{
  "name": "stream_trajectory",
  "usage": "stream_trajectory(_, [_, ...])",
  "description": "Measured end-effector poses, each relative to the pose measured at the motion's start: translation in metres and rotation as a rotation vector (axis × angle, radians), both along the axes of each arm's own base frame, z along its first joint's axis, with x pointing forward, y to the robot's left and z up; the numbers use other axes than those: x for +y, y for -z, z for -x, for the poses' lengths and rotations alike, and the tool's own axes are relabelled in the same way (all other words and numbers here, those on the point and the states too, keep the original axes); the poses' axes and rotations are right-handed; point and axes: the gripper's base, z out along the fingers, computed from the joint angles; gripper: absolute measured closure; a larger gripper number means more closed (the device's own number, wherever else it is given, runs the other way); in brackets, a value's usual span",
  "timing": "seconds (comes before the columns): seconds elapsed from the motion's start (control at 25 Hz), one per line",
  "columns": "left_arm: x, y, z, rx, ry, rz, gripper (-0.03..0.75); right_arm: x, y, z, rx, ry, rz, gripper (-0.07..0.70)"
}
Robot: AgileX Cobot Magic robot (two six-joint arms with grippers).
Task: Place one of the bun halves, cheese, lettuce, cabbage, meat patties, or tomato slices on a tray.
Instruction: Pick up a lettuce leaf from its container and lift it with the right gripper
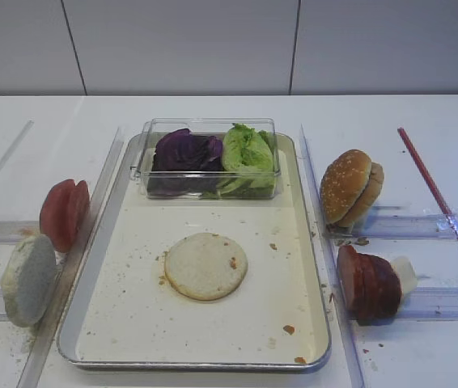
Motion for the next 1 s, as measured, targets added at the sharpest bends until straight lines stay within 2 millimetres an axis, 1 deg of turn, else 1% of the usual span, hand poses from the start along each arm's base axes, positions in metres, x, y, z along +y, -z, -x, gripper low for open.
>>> stream_trajectory(1.0, [0.0000, 0.0000, 0.0000, 0.000, 0.000, 0.000, 0.244, 0.0000, 0.0000, 0.0000, 0.000, 0.000, 0.000, 0.059])
